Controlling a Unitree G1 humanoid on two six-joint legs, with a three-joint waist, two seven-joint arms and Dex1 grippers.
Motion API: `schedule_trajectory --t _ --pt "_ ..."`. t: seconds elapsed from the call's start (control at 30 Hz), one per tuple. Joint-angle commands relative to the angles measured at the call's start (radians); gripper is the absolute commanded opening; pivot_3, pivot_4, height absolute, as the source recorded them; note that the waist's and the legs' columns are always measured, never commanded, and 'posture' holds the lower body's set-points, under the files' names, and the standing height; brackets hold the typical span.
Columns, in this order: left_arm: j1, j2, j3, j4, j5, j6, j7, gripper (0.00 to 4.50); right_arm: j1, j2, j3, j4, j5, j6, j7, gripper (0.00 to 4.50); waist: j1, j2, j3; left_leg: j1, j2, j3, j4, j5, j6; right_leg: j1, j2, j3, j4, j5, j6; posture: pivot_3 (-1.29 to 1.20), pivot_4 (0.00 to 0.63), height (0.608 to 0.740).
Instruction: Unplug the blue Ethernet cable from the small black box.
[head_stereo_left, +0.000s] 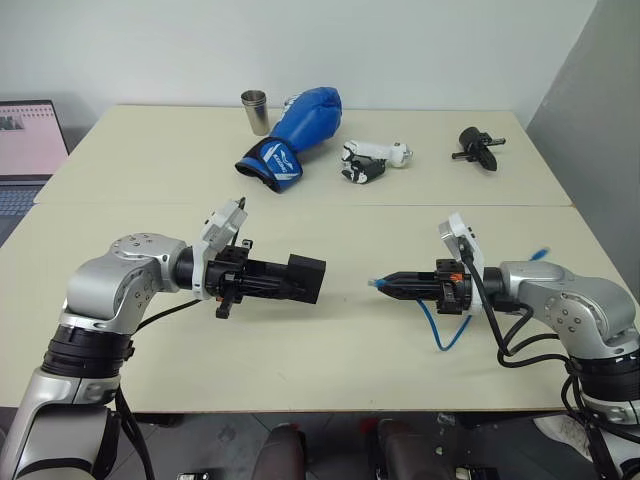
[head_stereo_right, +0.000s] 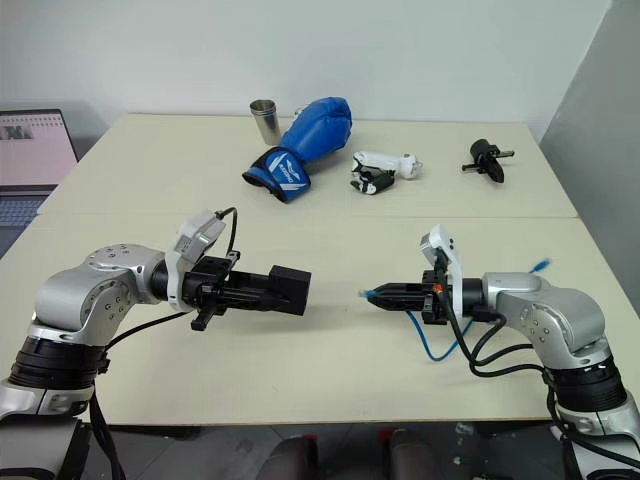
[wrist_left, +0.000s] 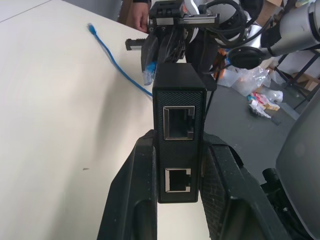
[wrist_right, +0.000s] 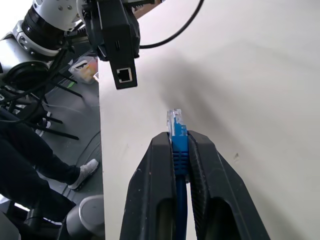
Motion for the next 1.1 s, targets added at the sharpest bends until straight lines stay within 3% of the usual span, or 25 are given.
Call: schedule_trajectory --t 0.03,0.23,0.4,0.47,0.5,0.7,0.87,0.93,1.03,1.1 --pt "0.008 -0.017 0.046 0.017 0.025 -0.034 0.073 0.77 -0.038 0.048 -0.022 0.169 -0.225 -0.246 -0.16 0.08 -0.001 0.0 0.0 0.0 0.0 0.0 0.0 0.0 0.0 0.0 0.0 0.0 0.0 0.0 0.0 0.0 0.15 0.74" --pt "0.033 -0.07 0.05 -0.011 0.042 -0.041 0.175 0.77 -0.191 0.159 -0.014 0.628 -0.553 -0.625 -0.479 0.08 -0.002 0.0 0.0 0.0 0.0 0.002 0.0 0.0 0.0 -0.001 0.0 0.001 0.0 0.001 -0.001 0.0 0.15 0.74" --pt "0.049 -0.093 0.047 -0.012 0.068 -0.079 0.214 0.77 -0.31 0.206 -0.026 0.923 -0.656 -0.789 -0.59 0.08 -0.002 0.0 0.0 0.0 0.0 0.005 -0.001 0.0 0.0 -0.002 -0.001 0.003 0.0 0.003 -0.005 0.0 0.15 0.74" --pt "0.055 -0.103 0.059 -0.012 0.064 -0.087 0.23 0.77 -0.319 0.215 -0.038 0.954 -0.657 -0.798 -0.585 0.78 -0.002 0.0 0.0 0.0 0.0 0.006 -0.002 0.0 0.0 -0.002 -0.001 0.003 0.0 0.003 -0.005 0.0 0.15 0.74" --pt "0.059 -0.107 0.065 -0.012 0.063 -0.092 0.24 0.77 -0.316 0.217 -0.042 0.956 -0.655 -0.795 -0.576 0.91 -0.001 0.0 0.0 0.0 0.0 0.006 -0.002 0.0 0.0 -0.002 -0.001 0.003 0.0 0.003 -0.005 0.0 0.15 0.74" --pt "0.083 -0.13 0.083 0.004 0.079 -0.124 0.291 0.77 -0.248 0.21 -0.078 0.811 -0.614 -0.729 -0.512 2.4 -0.001 0.0 0.0 0.0 0.0 0.006 -0.001 0.0 0.0 -0.001 -0.002 0.003 0.0 0.003 -0.005 0.0 0.15 0.74" --pt "0.072 -0.17 0.118 0.101 0.152 -0.214 0.412 0.77 -0.151 0.19 -0.086 0.521 -0.571 -0.637 -0.445 3.62 0.0 0.0 0.0 0.001 0.0 0.005 -0.001 0.0 0.0 -0.001 -0.002 0.002 0.002 0.003 -0.005 0.0 0.15 0.74" --pt "0.042 -0.216 0.162 0.192 0.211 -0.308 0.554 0.77 -0.087 0.179 -0.051 0.318 -0.496 -0.572 -0.348 4.05 0.0 0.001 0.0 0.001 0.0 0.005 -0.001 0.0 0.0 -0.001 -0.002 0.003 0.002 0.003 -0.005 0.0 0.15 0.74" --pt "-0.001 -0.272 0.22 0.329 0.313 -0.469 0.773 0.77 -0.016 0.155 0.014 0.055 -0.361 -0.447 -0.201 4.06 -0.001 0.0 0.0 0.0 0.001 0.004 -0.001 0.0 0.0 -0.001 -0.002 0.002 0.001 0.003 -0.005 0.0 0.15 0.74" --pt "-0.016 -0.292 0.247 0.398 0.356 -0.557 0.868 0.77 -0.004 0.134 0.059 -0.013 -0.36 -0.414 -0.161 4.06 -0.001 0.0 0.0 0.0 0.001 0.004 -0.001 0.0 0.0 -0.001 -0.001 0.002 0.001 0.003 -0.005 0.0 0.15 0.74"
